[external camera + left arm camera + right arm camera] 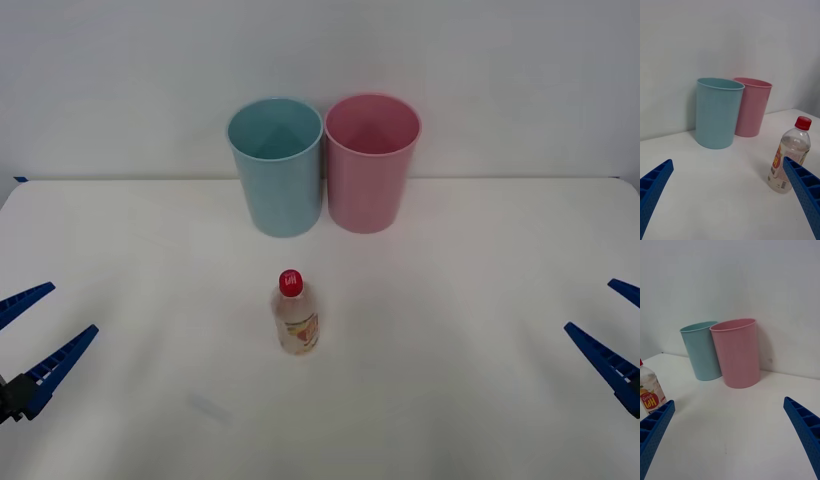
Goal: Grasp the object on the table and drop it into the matching bin: aluminum can to the light blue bin, PET bottle to the pink bin.
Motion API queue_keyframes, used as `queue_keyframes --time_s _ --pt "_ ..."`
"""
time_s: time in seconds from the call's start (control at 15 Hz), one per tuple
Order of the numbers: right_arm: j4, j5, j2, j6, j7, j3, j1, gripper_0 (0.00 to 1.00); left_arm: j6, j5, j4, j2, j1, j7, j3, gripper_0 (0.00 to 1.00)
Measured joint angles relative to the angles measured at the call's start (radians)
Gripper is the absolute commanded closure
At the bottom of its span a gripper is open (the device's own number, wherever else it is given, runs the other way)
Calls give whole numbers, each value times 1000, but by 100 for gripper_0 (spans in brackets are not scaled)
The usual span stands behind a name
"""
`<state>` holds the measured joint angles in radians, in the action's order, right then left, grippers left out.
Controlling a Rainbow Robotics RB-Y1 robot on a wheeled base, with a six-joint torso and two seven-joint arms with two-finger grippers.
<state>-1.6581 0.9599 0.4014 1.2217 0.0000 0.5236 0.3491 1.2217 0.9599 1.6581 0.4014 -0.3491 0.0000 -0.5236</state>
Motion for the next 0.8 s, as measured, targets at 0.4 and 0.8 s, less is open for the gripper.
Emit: queue_keyframes --time_s 0.4,0.8 --pt "12 36 -13 6 -3 -9 -1 0 0 0 0 0 0 0 0 0" --pt "12 43 16 -20 1 -53 -27 0 0 0 0 0 0 0 0 0"
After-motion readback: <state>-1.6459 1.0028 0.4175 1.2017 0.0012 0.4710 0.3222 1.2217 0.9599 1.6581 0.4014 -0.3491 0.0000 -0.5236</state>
